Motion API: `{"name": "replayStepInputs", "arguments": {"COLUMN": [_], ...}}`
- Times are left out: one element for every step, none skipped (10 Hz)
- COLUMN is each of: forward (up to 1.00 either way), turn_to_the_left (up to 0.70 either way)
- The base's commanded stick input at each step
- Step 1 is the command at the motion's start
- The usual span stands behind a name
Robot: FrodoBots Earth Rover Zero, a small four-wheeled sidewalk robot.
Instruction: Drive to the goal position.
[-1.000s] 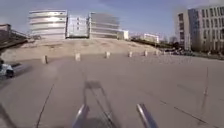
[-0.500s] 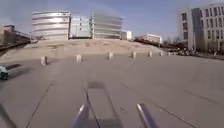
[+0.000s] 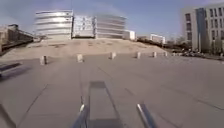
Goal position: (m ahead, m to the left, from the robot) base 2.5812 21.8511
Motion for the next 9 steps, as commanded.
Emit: {"name": "replayStepInputs", "arguments": {"forward": [0.7,0.7,0.7,0.7,0.7,0.7,0.7,0.7,0.7], "turn_to_the_left": [0.0,0.0,0.0,0.0,0.0,0.0,0.0,0.0,0.0]}}
